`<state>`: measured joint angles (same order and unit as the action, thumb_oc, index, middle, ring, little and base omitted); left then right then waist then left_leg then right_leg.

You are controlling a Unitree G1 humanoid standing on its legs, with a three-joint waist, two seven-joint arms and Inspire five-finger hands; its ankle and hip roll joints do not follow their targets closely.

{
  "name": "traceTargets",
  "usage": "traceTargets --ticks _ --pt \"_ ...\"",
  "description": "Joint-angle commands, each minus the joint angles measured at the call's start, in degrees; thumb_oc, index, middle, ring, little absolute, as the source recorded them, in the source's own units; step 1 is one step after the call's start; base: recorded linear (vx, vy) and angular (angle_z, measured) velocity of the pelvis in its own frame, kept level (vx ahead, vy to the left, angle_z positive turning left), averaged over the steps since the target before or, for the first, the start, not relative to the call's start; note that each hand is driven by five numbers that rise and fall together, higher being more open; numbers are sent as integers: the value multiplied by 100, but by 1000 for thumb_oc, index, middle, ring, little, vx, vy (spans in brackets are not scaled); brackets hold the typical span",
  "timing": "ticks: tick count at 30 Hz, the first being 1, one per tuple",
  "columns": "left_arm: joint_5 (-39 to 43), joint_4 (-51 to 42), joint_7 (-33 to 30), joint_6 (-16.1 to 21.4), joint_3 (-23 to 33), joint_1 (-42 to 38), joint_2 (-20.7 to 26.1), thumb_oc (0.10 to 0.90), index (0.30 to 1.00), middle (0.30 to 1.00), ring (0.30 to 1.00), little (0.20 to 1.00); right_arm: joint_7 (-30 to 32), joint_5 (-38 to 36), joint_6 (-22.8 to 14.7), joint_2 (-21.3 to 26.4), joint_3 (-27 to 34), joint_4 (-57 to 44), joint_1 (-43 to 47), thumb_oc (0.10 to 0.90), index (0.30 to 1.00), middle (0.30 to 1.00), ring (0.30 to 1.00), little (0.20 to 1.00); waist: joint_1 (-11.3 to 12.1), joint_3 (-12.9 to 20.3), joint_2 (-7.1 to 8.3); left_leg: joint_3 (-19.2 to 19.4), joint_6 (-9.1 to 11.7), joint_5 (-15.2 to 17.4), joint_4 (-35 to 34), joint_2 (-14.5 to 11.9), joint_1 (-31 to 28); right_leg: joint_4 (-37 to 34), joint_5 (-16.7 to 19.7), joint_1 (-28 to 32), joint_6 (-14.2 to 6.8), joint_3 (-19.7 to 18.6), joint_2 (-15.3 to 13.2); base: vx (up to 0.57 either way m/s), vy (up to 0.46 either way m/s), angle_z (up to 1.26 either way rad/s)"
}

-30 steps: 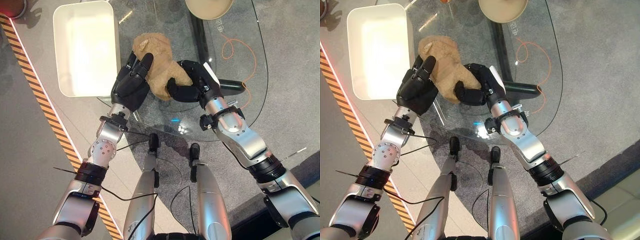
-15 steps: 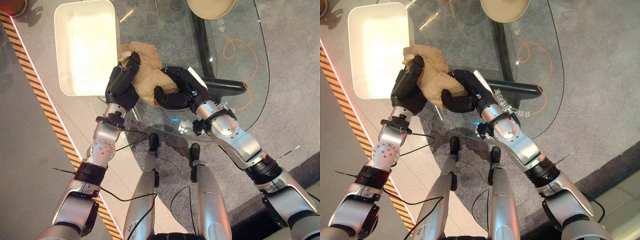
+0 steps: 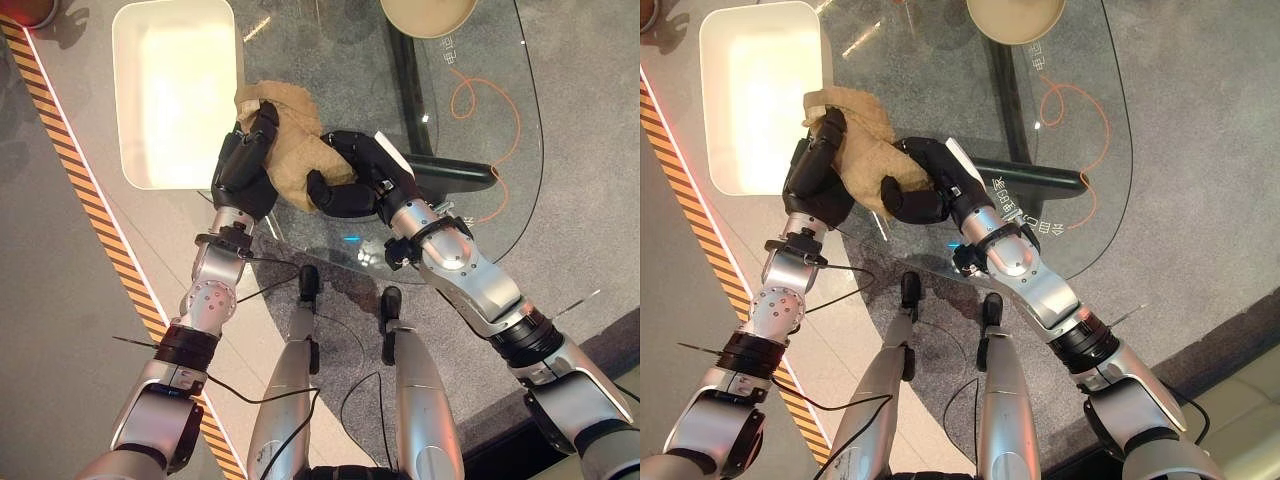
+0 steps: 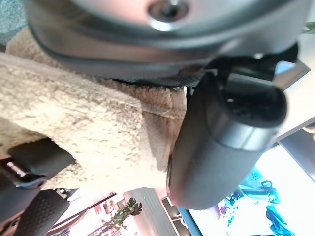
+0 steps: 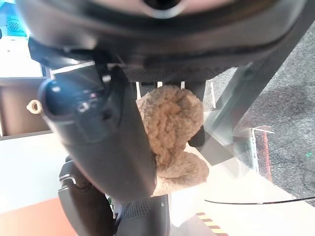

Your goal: Wipe the table with a cloth and put it in the basket.

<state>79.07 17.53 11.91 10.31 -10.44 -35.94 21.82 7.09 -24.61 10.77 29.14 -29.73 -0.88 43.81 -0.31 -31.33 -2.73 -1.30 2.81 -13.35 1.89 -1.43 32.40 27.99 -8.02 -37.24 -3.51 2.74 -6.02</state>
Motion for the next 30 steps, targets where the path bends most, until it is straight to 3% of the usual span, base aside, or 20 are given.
traceTargets --ticks 1,13,20,30 --pt "-50 -1098 327 740 132 -1017 -158 100 300 300 300 200 -67 146 -324 -354 -16 -270 677 800 900 900 900 900 93 154 283 -123 67 1140 718 117 -216 -1617 946 565 -293 65 -239 0 0 0" --pt "-363 -992 -431 1698 448 -1083 -349 100 300 300 300 200 -23 190 -366 -515 95 -71 773 800 900 900 900 900 149 154 307 -180 76 1135 754 147 -177 -1597 925 559 -268 97 -244 0 0 0" --pt "-987 -997 -1065 2260 601 -1168 -366 100 300 300 300 200 -16 226 -357 -574 143 -10 789 800 900 900 900 900 174 154 318 -198 92 1126 762 158 -165 -1595 918 562 -257 110 -244 0 0 0" --pt "-1636 -934 -1685 2690 787 -1301 -331 100 300 300 300 200 -10 252 -386 -600 186 69 825 800 900 900 900 900 191 154 297 -202 110 1109 738 155 -203 -1584 905 587 -244 119 -265 0 0 0"
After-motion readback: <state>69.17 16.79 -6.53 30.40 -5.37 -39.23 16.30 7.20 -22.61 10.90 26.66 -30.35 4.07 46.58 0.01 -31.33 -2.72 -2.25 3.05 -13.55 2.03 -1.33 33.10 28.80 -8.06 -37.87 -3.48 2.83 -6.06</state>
